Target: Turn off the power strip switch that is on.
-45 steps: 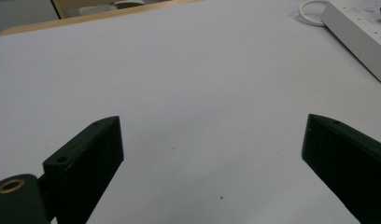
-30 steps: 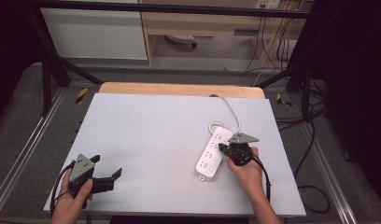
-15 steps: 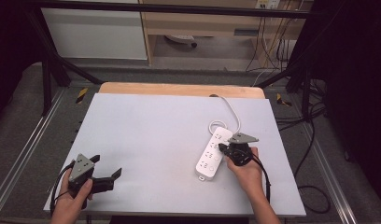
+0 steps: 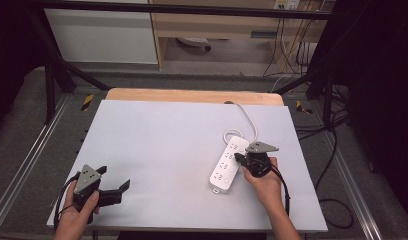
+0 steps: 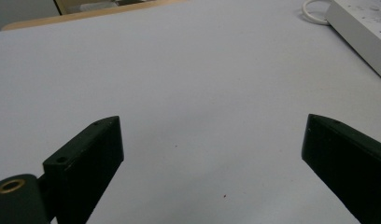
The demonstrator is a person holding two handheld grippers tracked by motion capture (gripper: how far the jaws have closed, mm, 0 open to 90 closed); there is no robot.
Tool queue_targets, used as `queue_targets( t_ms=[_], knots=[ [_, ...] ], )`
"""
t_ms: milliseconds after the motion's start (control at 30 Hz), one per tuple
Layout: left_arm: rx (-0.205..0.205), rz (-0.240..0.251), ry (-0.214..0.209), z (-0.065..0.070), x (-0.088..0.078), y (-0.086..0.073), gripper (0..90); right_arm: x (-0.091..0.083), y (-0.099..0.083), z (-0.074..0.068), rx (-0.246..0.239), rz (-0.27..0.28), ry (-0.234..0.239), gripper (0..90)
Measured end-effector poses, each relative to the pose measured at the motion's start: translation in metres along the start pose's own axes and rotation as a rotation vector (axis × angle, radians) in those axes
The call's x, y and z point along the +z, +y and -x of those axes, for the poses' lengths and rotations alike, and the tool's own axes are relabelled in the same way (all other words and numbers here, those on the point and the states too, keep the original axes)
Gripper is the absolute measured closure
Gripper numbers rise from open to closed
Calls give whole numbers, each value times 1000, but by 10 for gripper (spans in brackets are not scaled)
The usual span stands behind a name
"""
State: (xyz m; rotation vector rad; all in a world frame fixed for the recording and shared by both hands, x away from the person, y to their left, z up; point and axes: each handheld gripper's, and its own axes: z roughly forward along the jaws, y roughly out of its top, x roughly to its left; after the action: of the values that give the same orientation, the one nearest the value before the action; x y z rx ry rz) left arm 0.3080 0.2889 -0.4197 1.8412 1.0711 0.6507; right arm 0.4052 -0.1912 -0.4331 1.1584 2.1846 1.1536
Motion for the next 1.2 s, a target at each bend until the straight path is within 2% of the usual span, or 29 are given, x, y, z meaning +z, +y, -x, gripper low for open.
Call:
queue_targets(
  t_ms=[900, 1200],
  knots=[
    [0, 0, 1, 0, 0, 0, 54, -2, 0, 3, 31, 7, 20, 900],
    [1, -1, 2, 0, 0, 0, 54, -6, 2, 4, 38, 29, 21, 900]
  ],
)
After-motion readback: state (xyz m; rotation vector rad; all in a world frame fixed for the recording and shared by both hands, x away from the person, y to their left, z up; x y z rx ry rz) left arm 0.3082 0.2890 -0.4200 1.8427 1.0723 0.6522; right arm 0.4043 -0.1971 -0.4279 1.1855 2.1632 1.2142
